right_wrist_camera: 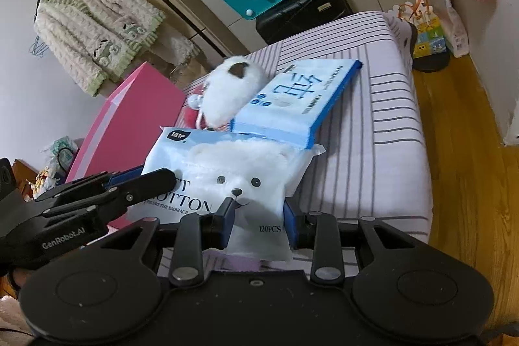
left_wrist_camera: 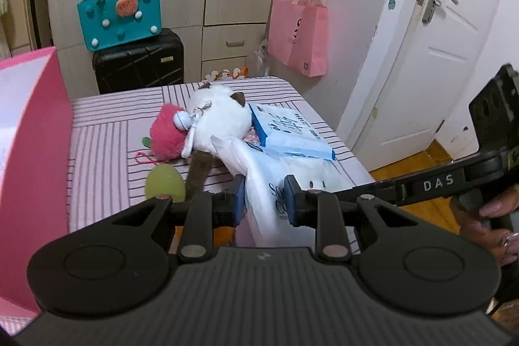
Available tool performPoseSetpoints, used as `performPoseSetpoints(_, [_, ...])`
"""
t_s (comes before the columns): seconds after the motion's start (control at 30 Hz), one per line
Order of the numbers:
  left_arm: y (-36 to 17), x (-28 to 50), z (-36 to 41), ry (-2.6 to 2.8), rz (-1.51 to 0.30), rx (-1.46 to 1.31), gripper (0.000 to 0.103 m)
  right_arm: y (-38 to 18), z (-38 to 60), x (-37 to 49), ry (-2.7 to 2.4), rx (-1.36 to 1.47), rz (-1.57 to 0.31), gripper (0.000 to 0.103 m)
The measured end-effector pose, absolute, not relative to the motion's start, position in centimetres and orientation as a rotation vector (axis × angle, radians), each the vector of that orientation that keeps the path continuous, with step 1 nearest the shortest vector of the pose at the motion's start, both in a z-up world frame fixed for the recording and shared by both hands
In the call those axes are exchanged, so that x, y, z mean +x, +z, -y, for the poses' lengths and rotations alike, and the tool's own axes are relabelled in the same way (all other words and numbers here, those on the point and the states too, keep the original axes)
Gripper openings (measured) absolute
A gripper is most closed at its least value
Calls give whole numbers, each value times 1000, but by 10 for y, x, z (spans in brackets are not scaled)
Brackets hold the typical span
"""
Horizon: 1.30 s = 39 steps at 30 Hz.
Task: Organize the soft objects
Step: 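Lift the tissue pack with the left tool and carry it into the pink box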
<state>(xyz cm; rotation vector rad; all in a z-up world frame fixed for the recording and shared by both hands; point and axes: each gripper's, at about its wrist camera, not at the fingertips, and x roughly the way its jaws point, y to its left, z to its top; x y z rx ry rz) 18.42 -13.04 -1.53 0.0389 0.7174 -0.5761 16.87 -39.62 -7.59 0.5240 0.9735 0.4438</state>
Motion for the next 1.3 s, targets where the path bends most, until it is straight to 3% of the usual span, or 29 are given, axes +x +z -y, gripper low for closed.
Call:
performPoseSetpoints(0.63, [56,147,73,-565,-640,124,24,3,333,150,551,363,-919,39])
performPoseSetpoints(0.83, [80,146,38,-552,-635,133,24,29,301,153,615,268,-900,34])
performPoseSetpoints(1.17, [106,174,-34,-502,-716,94,24,76,243,192,742,156,-822,34])
performPoseSetpoints(1.3, [115,189,-56,-447,-697,97,24,90,214,222,780,107,-822,29])
